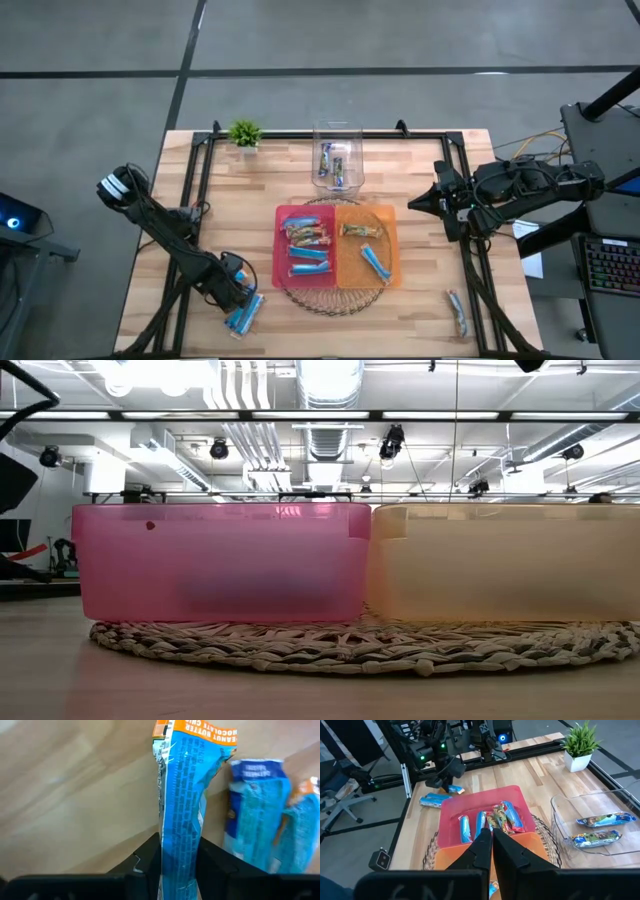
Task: Pick and place Granola Bars by type
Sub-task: Put the yellow granola bar into the orange bin
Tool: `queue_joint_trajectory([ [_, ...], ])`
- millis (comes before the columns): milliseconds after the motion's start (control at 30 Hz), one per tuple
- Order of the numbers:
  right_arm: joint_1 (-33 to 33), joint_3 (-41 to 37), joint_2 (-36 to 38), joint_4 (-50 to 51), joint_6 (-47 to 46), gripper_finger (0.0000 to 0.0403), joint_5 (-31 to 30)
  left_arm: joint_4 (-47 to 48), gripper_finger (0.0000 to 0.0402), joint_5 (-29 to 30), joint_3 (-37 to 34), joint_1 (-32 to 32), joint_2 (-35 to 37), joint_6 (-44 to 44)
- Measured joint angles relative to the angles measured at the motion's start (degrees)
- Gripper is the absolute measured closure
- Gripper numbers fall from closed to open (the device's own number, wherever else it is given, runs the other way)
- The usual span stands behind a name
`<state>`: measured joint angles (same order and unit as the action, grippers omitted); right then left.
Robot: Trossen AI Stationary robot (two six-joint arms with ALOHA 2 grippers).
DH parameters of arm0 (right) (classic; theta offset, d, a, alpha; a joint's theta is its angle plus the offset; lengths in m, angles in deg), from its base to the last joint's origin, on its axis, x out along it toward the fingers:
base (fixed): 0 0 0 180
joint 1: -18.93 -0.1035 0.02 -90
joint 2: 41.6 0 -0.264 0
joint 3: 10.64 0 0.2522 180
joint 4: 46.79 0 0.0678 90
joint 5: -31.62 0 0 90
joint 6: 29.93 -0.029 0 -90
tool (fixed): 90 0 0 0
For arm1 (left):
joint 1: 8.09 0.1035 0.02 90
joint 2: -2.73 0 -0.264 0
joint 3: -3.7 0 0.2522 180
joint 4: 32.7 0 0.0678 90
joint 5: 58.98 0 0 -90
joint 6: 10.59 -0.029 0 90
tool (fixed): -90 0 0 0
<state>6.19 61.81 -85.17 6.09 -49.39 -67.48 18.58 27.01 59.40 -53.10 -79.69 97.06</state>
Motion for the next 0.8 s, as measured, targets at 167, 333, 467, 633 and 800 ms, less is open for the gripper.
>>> queue_joint_trajectory([
  [167, 0.0, 0.0, 0.0, 0.0, 0.4, 0.0394, 0.0, 4.0, 0.0317, 0.0, 2.0, 0.0, 2.1, 0.0],
  [333, 0.0, 0.0, 0.0, 0.0, 0.6, 0.0394, 0.0, 10.8, 0.0317, 0.8, 5.4, 0.4, 5.7, -0.6],
  [467, 0.0, 0.0, 0.0, 0.0, 0.6, 0.0394, 0.0, 13.2, 0.0317, 4.9, 9.2, 2.1, 8.7, -3.6],
  [633, 0.0, 0.0, 0.0, 0.0, 0.6, 0.0394, 0.0, 16.0, 0.0317, 8.6, 14.8, 5.9, 9.5, -10.6],
  [800, 0.0, 0.0, 0.0, 0.0, 0.5, 0.0394, 0.0, 18.5, 0.0317, 9.4, 17.7, 9.8, 9.3, -17.3],
])
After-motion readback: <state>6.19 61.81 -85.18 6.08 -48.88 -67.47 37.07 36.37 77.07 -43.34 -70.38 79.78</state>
